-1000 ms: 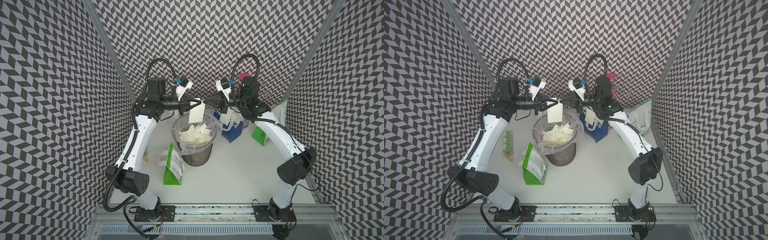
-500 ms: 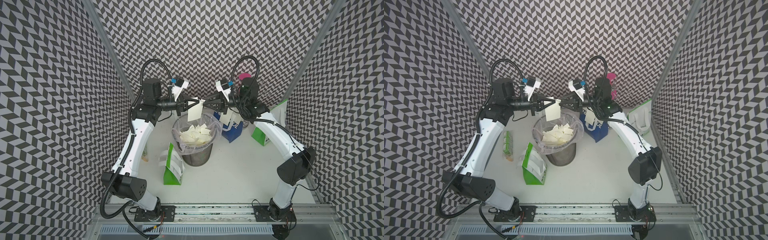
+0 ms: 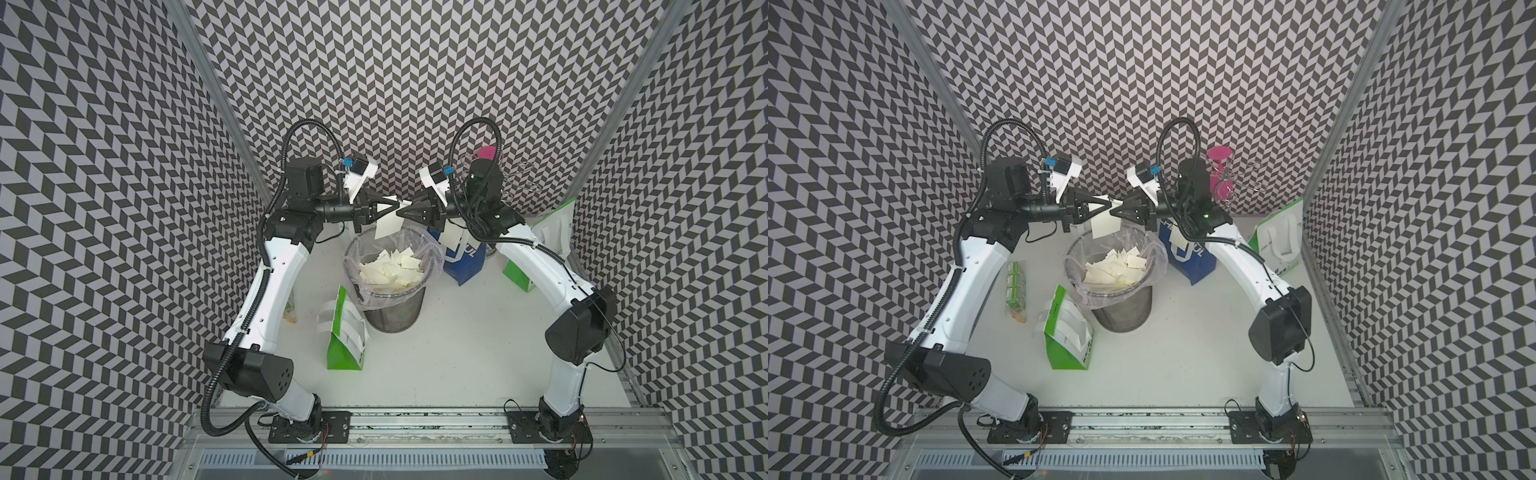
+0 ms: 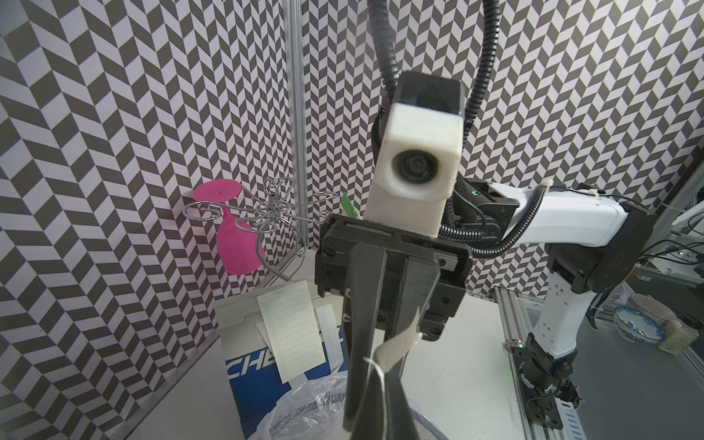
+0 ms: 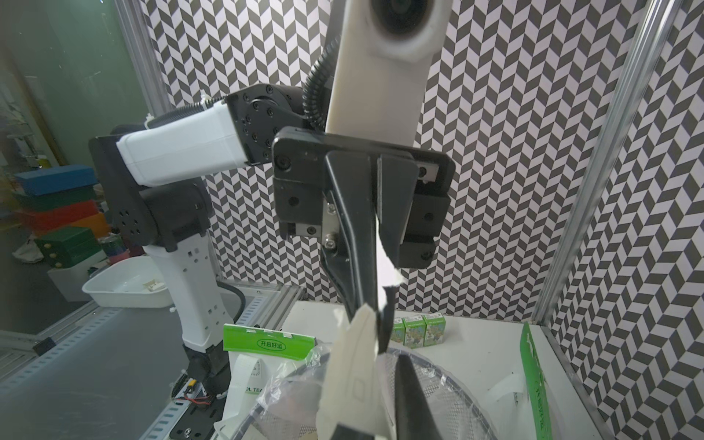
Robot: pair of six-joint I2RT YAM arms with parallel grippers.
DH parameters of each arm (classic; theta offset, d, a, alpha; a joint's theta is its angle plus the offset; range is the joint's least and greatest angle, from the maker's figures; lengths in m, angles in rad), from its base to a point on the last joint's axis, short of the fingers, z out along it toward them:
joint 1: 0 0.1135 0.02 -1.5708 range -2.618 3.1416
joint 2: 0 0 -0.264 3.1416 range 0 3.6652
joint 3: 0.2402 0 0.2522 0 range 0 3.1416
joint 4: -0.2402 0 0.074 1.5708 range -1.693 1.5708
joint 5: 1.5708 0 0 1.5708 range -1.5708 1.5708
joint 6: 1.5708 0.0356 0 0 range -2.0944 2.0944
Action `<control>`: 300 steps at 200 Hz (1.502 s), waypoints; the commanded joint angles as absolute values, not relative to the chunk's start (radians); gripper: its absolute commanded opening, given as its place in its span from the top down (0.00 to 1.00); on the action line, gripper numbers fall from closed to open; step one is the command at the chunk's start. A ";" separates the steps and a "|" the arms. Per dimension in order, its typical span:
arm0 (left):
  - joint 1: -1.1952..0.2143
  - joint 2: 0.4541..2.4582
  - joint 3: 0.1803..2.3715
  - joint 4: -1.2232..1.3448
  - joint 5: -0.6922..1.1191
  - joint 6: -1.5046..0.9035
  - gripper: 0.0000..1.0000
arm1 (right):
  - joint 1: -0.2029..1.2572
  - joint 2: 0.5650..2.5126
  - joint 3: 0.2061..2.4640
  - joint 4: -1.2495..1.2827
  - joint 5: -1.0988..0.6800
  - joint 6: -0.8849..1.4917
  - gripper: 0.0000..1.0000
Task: Shred takeout receipts and throw away
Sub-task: Shred the takeout receipt, then place the takeout receipt in the trash bin.
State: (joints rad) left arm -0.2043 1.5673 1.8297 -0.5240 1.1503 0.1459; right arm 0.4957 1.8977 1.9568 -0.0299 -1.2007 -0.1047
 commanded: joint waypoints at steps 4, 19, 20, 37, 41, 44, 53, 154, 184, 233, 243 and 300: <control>-0.204 1.560 1.839 -0.564 1.148 0.180 1.00 | 0.502 1.894 1.998 -0.002 -1.181 -0.107 0.97; -0.201 1.563 1.852 -0.589 1.107 0.191 1.00 | 0.503 1.893 2.018 -0.060 -1.142 -0.156 1.00; -0.200 1.563 1.853 -0.591 1.104 0.191 1.00 | 0.503 1.893 2.019 -0.065 -1.139 -0.161 1.00; -0.196 1.569 1.871 -0.612 1.037 0.183 1.00 | 0.512 1.878 2.024 -0.139 -1.046 -0.251 1.00; -0.196 1.571 1.876 -0.621 1.024 0.185 1.00 | 0.516 1.873 2.023 -0.155 -1.014 -0.272 1.00; -0.195 1.572 1.879 -0.623 1.016 0.183 1.00 | 0.519 1.869 2.021 -0.164 -0.992 -0.289 1.00; -0.195 1.574 1.881 -0.625 0.991 0.168 1.00 | 0.531 1.855 2.011 -0.184 -0.918 -0.335 1.00; -0.179 1.620 1.919 -0.691 0.791 0.088 1.00 | 0.620 1.608 1.624 0.140 -0.468 -0.549 1.00; -0.179 1.607 1.894 -0.695 0.758 0.113 1.00 | 0.569 1.550 1.559 0.202 -0.470 -0.417 1.00; -0.178 1.571 1.828 -0.676 0.697 0.166 1.00 | 0.466 1.447 1.492 0.177 -0.287 -0.196 1.00; -0.176 1.571 1.823 -0.679 0.692 0.170 1.00 | 0.440 1.429 1.475 0.167 -0.278 -0.147 1.00; -0.184 1.539 1.766 -0.579 0.771 0.121 1.00 | 0.435 1.406 1.399 0.175 -0.706 -0.048 1.00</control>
